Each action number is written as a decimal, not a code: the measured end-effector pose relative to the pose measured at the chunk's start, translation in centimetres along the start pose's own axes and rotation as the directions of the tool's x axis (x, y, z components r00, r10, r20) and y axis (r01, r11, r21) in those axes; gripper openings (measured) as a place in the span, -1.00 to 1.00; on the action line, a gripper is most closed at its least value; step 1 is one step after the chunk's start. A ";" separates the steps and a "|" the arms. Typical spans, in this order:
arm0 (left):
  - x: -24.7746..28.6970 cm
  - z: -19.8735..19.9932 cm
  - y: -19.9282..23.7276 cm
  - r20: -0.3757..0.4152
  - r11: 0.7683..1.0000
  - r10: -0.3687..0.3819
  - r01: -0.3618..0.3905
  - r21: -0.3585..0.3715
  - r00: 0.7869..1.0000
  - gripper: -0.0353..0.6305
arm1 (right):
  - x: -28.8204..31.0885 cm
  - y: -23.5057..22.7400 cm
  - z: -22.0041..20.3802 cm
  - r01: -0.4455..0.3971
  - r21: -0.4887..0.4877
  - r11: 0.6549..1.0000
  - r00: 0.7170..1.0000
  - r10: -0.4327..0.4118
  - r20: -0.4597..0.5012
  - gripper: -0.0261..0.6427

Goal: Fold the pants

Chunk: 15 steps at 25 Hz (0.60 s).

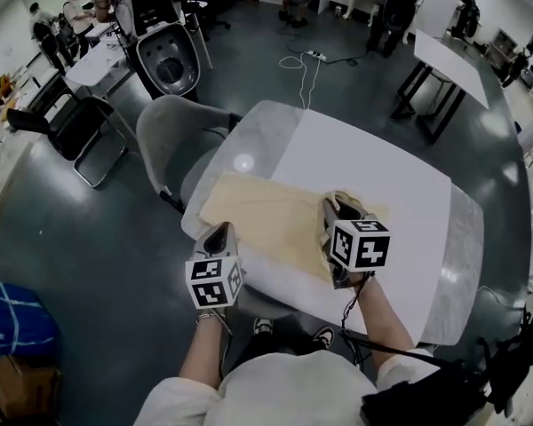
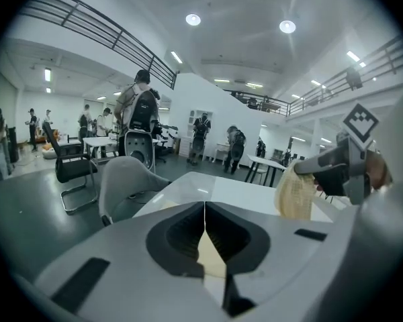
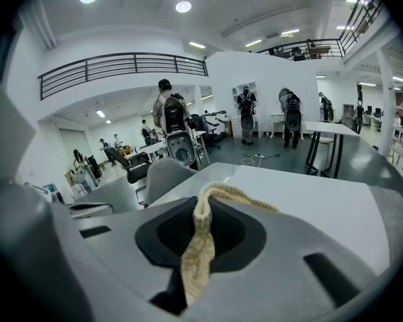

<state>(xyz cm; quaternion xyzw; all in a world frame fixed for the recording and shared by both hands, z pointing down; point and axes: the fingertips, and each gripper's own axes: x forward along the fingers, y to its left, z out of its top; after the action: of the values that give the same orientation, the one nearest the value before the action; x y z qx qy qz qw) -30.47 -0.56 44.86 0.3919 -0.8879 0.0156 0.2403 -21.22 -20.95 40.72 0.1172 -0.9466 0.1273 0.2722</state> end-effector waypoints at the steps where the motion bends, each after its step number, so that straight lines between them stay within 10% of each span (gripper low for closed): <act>1: 0.0 0.0 1.0 -0.002 1.000 0.011 -0.011 -0.004 1.000 -0.87 | 0.9 0.9 0.1 -0.011 -0.008 1.000 1.000 0.011 -0.008 -0.82; 15: -1.1 -2.4 13.8 -0.033 0.988 0.117 -0.120 -0.099 0.993 -0.87 | 16.6 18.6 -0.9 -0.266 -0.196 0.944 0.955 0.229 -0.191 -0.81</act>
<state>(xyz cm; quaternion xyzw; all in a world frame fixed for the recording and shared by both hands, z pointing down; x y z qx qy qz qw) -38.59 10.25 48.68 0.3255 -0.9060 -0.0094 0.2703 -39.93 -5.75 47.21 -0.0446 -0.9361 0.0647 0.3427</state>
